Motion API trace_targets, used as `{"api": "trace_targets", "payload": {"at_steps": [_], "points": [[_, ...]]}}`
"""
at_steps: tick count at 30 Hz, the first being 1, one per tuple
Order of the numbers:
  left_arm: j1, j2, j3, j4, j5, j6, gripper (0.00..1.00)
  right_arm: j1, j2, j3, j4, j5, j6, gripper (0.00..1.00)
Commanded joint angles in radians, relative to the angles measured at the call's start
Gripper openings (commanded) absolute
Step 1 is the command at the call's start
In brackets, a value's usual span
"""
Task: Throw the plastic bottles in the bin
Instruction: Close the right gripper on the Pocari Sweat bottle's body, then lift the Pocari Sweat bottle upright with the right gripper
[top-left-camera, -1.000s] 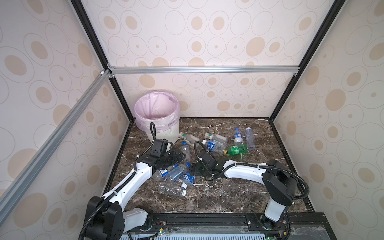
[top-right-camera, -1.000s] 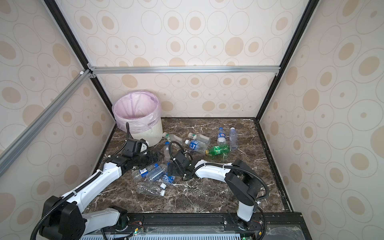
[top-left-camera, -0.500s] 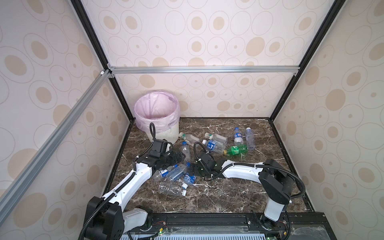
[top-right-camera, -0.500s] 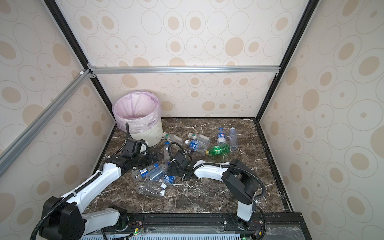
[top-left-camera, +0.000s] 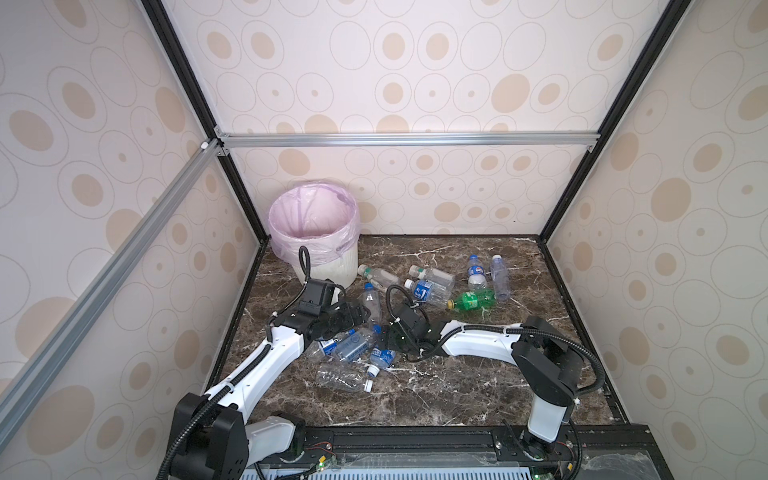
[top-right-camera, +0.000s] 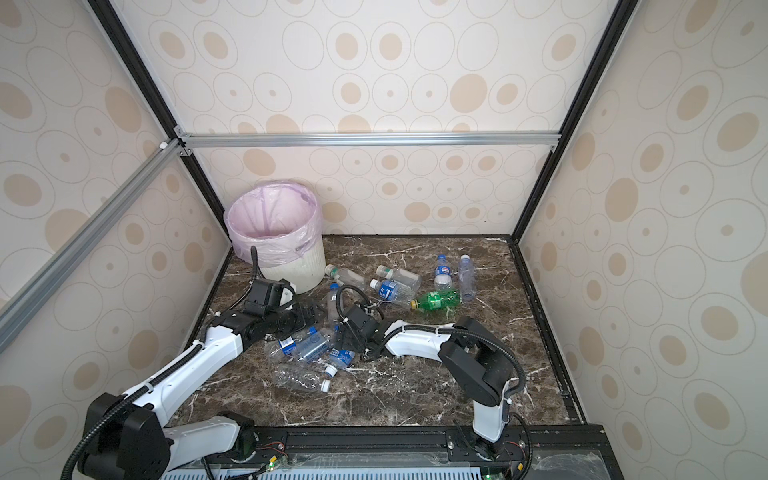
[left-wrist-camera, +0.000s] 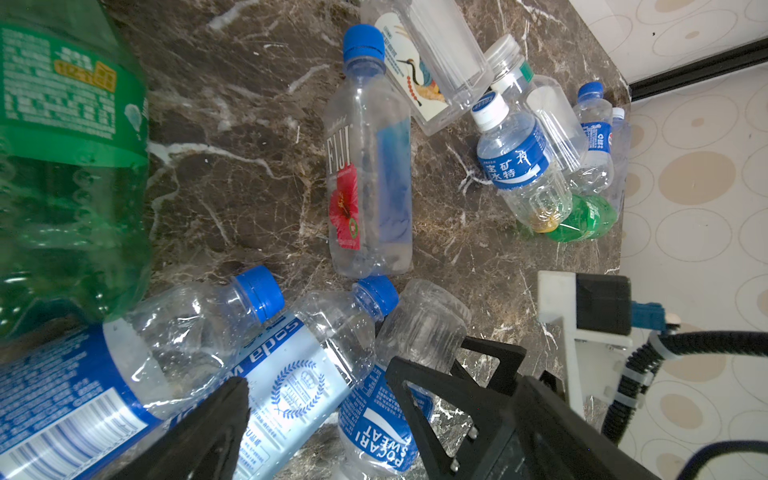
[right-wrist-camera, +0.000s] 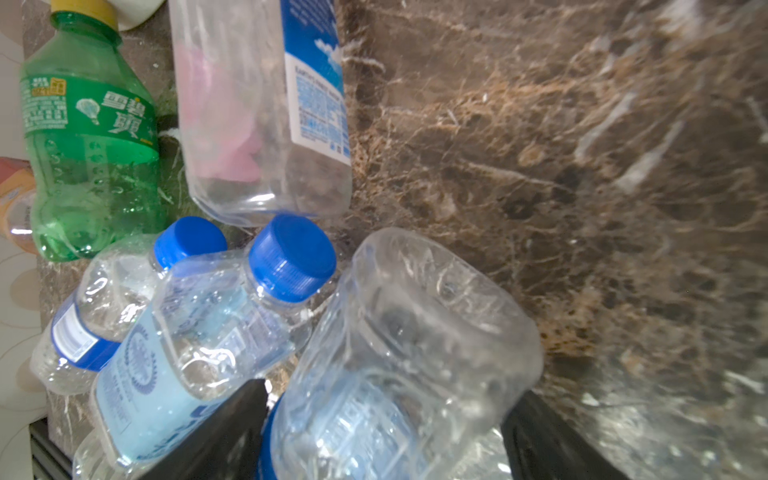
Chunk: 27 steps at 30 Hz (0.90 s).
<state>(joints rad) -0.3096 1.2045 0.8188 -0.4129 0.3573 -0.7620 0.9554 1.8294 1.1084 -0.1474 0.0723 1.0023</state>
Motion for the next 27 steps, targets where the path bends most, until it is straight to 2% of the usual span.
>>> {"api": "trace_targets", "payload": {"at_steps": [1, 8, 17, 22, 27], "points": [[0.009, -0.022, 0.003, -0.008, -0.002, 0.012, 0.99, 0.0, 0.0, 0.0, -0.057, 0.068, 0.024, 0.88], [0.007, -0.019, 0.01, -0.01, -0.002, 0.02, 0.99, -0.061, -0.044, -0.046, -0.082, 0.109, 0.007, 0.79], [0.009, -0.013, 0.024, -0.007, 0.008, 0.038, 0.99, -0.204, -0.124, -0.096, -0.122, 0.127, -0.075, 0.71], [0.007, -0.008, 0.025, 0.024, 0.042, 0.036, 0.99, -0.26, -0.149, -0.099, -0.156, 0.134, -0.129, 0.72], [0.003, 0.0, 0.024, 0.054, 0.07, 0.026, 0.99, -0.273, -0.171, -0.08, -0.198, 0.132, -0.191, 0.77]]}}
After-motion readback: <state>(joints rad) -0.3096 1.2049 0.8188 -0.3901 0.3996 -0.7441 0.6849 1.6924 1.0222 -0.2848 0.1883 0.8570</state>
